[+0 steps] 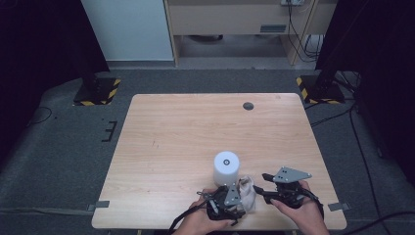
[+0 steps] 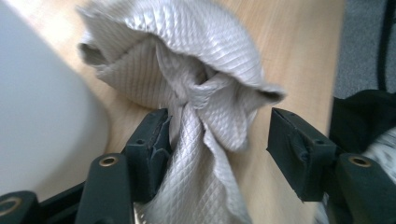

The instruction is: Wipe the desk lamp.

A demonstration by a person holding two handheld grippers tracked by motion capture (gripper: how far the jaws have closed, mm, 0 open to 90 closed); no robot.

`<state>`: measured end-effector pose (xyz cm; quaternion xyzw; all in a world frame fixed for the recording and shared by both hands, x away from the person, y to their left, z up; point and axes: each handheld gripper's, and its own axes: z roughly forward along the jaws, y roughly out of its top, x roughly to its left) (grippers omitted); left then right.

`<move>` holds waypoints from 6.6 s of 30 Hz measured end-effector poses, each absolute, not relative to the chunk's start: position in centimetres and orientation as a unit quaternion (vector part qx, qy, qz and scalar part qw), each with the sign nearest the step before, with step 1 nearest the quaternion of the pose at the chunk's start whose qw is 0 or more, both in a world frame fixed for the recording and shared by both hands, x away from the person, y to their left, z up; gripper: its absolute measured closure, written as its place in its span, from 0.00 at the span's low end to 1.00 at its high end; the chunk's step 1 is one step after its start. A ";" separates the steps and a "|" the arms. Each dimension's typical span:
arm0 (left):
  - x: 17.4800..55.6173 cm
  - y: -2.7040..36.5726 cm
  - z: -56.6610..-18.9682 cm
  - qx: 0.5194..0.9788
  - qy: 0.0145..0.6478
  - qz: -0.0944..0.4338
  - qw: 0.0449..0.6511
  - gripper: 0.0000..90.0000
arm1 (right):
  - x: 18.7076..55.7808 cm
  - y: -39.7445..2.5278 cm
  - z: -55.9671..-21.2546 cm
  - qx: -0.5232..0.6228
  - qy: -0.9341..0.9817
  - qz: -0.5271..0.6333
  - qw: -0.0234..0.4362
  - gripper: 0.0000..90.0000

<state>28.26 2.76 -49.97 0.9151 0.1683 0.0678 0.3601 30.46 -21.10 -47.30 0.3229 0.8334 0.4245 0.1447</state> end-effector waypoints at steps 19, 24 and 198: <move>31.2 13.6 -46.9 0.833 0.306 0.140 0.439 0.40 | 30.0 -15.0 -50.1 0.275 0.878 0.383 0.087 0.32; 31.5 13.3 -47.3 0.838 0.304 0.142 0.430 0.38 | 29.9 -14.0 -51.3 0.251 0.901 0.345 0.079 0.44; 35.3 7.5 -46.1 0.852 0.225 0.140 0.452 0.09 | 37.9 -17.2 -45.6 0.298 0.831 0.457 0.105 0.78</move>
